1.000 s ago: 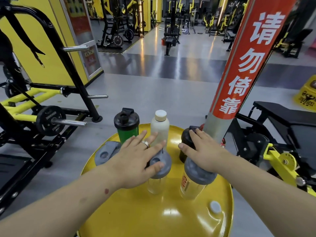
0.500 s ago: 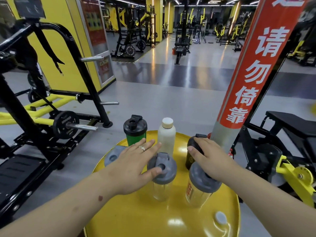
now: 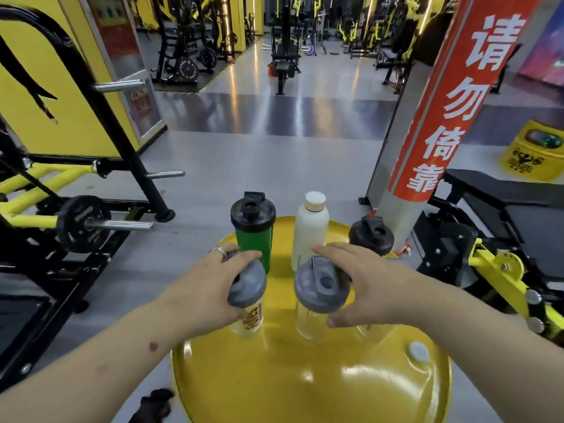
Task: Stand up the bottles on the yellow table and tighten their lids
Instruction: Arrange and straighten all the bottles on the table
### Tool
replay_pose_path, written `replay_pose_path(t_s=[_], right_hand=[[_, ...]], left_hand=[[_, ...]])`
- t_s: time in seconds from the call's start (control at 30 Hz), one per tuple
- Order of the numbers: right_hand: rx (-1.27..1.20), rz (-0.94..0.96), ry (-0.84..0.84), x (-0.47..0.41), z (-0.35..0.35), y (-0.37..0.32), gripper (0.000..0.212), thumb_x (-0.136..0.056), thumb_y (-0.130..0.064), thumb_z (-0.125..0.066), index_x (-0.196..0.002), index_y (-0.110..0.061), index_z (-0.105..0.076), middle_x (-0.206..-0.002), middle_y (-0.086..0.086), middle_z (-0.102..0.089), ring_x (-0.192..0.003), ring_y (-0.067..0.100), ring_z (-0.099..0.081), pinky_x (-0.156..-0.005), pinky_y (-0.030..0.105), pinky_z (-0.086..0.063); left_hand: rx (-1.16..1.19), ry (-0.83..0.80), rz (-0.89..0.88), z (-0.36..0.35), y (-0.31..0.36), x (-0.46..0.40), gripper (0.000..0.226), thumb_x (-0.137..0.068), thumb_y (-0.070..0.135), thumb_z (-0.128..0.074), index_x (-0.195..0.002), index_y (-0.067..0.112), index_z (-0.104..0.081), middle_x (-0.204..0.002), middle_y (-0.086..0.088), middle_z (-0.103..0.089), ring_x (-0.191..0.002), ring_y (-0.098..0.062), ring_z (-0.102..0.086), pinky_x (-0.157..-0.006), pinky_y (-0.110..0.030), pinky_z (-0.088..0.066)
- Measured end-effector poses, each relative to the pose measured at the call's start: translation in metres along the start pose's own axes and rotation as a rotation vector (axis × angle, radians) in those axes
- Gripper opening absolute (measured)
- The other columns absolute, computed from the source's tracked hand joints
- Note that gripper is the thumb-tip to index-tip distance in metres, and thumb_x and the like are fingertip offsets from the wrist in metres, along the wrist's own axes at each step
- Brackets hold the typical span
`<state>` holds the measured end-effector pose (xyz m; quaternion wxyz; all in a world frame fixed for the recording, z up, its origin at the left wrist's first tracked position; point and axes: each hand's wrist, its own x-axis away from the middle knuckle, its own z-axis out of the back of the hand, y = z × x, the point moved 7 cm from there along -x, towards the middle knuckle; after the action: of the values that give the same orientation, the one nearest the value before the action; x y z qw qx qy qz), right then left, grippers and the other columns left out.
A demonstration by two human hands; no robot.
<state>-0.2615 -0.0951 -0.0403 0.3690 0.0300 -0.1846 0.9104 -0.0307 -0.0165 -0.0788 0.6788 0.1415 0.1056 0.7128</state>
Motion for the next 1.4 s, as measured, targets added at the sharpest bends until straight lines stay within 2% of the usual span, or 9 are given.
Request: replay_pose_path(t_s=[0.1, 0.2, 0.43, 0.57, 0.7, 1.03, 1.2, 1.3, 1.4], right_hand=[[0.035, -0.011, -0.034, -0.019, -0.016, -0.003, 0.112, -0.064, -0.051, -0.086, -0.156, -0.042, -0.023, -0.15, -0.018, -0.039, -0.131, 0.012, -0.05, -0.101, 0.035, -0.052], [-0.014, -0.018, 0.008, -0.026, -0.016, -0.001, 0.104, -0.064, -0.049, -0.086, -0.151, -0.042, -0.03, -0.14, -0.016, -0.043, -0.119, 0.012, -0.054, -0.092, 0.03, -0.054], [-0.037, 0.015, 0.021, -0.027, -0.019, 0.001, 0.103, -0.065, -0.046, -0.087, -0.151, -0.043, -0.03, -0.142, -0.017, -0.043, -0.119, 0.012, -0.054, -0.094, 0.031, -0.057], [-0.018, 0.012, 0.02, -0.026, -0.02, 0.004, 0.107, -0.067, -0.044, -0.087, -0.154, -0.041, -0.025, -0.146, -0.015, -0.041, -0.123, 0.013, -0.053, -0.096, 0.03, -0.056], [0.002, 0.011, 0.017, -0.025, -0.02, 0.005, 0.109, -0.069, -0.044, -0.086, -0.156, -0.041, -0.021, -0.149, -0.014, -0.039, -0.125, 0.013, -0.052, -0.096, 0.03, -0.056], [0.011, 0.006, 0.014, -0.024, -0.02, 0.002, 0.111, -0.071, -0.047, -0.085, -0.159, -0.039, -0.016, -0.153, -0.014, -0.036, -0.129, 0.012, -0.05, -0.095, 0.026, -0.053], [0.004, -0.001, 0.009, -0.022, -0.023, 0.002, 0.115, -0.073, -0.049, -0.083, -0.162, -0.037, -0.01, -0.157, -0.015, -0.03, -0.137, 0.011, -0.042, -0.101, 0.026, -0.047], [-0.01, -0.002, -0.023, -0.015, -0.015, -0.003, 0.118, -0.074, -0.059, -0.08, -0.163, -0.034, -0.007, -0.164, -0.014, -0.022, -0.15, 0.015, -0.027, -0.116, 0.033, -0.037], [-0.09, 0.003, 0.051, -0.006, 0.013, -0.012, 0.098, -0.082, -0.066, -0.069, -0.162, -0.035, -0.022, -0.168, -0.015, -0.022, -0.154, 0.009, -0.021, -0.123, 0.035, -0.028]], left_hand=[[0.025, 0.009, -0.011, -0.001, -0.003, 0.0, 0.1, -0.067, 0.041, -0.086, -0.149, 0.052, -0.029, -0.147, 0.017, -0.027, -0.13, -0.015, -0.043, -0.099, -0.026, -0.043], [0.05, 0.04, -0.024, 0.001, -0.002, -0.001, 0.1, -0.066, 0.04, -0.087, -0.148, 0.052, -0.032, -0.143, 0.02, -0.028, -0.127, -0.013, -0.044, -0.1, -0.026, -0.044], [0.065, 0.088, -0.042, 0.0, 0.003, 0.0, 0.101, -0.065, 0.043, -0.088, -0.149, 0.051, -0.033, -0.138, 0.024, -0.029, -0.123, -0.011, -0.044, -0.101, -0.029, -0.047], [0.077, 0.089, -0.037, 0.0, 0.004, -0.001, 0.102, -0.067, 0.042, -0.088, -0.152, 0.05, -0.031, -0.139, 0.022, -0.028, -0.124, -0.011, -0.044, -0.102, -0.025, -0.043], [0.042, 0.097, -0.035, 0.001, 0.005, -0.002, 0.111, -0.067, 0.044, -0.087, -0.156, 0.045, -0.02, -0.146, 0.02, -0.029, -0.128, -0.013, -0.044, -0.102, -0.023, -0.041], [-0.002, 0.097, -0.044, 0.002, 0.007, 0.0, 0.111, -0.069, 0.049, -0.085, -0.158, 0.037, -0.02, -0.152, 0.018, -0.027, -0.133, -0.013, -0.04, -0.107, -0.023, -0.036], [0.015, 0.046, -0.007, -0.001, 0.005, 0.004, 0.117, -0.071, 0.055, -0.081, -0.16, 0.042, -0.006, -0.164, 0.019, -0.008, -0.148, -0.013, -0.026, -0.113, -0.025, -0.033], [0.042, -0.048, 0.007, 0.003, 0.009, 0.009, 0.116, -0.075, 0.066, -0.073, -0.158, 0.05, 0.005, -0.168, 0.02, 0.012, -0.156, -0.011, -0.011, -0.117, -0.03, -0.03], [0.085, -0.058, -0.031, 0.03, 0.026, 0.014, 0.104, -0.078, 0.072, -0.065, -0.158, 0.052, -0.002, -0.168, 0.023, 0.008, -0.155, -0.006, -0.011, -0.119, -0.03, -0.028]])
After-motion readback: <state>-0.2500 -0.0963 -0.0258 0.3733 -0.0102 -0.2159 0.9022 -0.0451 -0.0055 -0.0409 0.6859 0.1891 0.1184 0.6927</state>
